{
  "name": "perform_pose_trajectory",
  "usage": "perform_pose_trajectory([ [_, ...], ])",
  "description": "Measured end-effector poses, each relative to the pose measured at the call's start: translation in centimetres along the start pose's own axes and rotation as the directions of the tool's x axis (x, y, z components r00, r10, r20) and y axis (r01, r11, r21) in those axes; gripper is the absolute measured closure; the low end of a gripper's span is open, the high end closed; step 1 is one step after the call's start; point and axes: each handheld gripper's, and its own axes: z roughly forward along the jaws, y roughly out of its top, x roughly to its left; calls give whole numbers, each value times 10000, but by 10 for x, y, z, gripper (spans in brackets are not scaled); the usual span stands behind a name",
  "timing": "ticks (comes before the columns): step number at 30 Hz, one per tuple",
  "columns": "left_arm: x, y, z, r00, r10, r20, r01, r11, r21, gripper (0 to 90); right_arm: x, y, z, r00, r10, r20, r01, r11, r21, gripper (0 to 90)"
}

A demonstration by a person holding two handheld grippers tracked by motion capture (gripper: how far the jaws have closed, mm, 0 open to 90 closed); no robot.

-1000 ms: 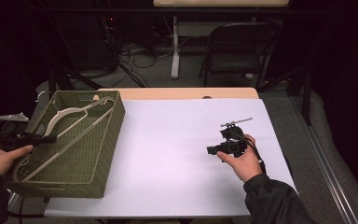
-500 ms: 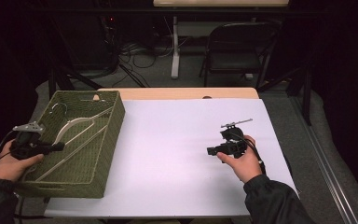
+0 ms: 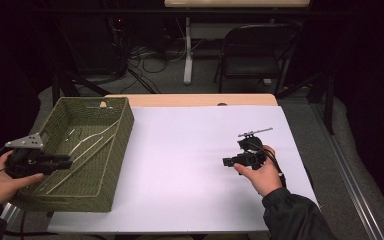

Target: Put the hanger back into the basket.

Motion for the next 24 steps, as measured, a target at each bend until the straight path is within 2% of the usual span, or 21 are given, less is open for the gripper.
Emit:
perform_pose_trajectory([
  [2,-7,3,-3,9995,-13,-305,14,10000,31,544,0,-2,-2,10000,-74,40,74,10000,-20,366],
  [5,-15,6,-10,9966,-223,-791,204,9995,-247,457,1,-4,-6,9998,-183,127,185,9998,-80,365],
  [6,-17,6,-13,9949,-315,-962,278,9988,-394,451,1,-5,-7,9998,-181,118,183,9997,-136,365],
  [9,-24,5,-23,9892,-1004,-1071,899,9910,-991,424,3,-7,-13,9993,-306,205,311,9991,-273,362],
  [11,-32,3,-28,9841,-1256,-1256,1103,9864,-1218,424,4,-10,-16,9992,-358,160,363,9987,-359,361],
  [14,-48,-1,-31,9744,-1541,-1635,1353,9835,-1204,426,5,-16,-19,9989,-430,210,439,9980,-452,361],
  [18,-74,-3,-28,9689,-1485,-1981,1311,9865,-985,443,4,-26,-24,9986,-479,243,493,9969,-610,360],
  [21,-92,-4,-25,9718,-1529,-1797,1331,9841,-1173,450,3,-33,-27,9990,-404,180,415,9968,-684,360],
  [23,-102,-4,-23,9721,-1609,-1709,1379,9807,-1387,454,2,-38,-30,9990,-420,146,427,9976,-543,360],
  [24,-106,-4,-21,9724,-1676,-1625,1437,9783,-1493,454,1,-41,-30,9992,-384,139,393,9964,-752,360],
])
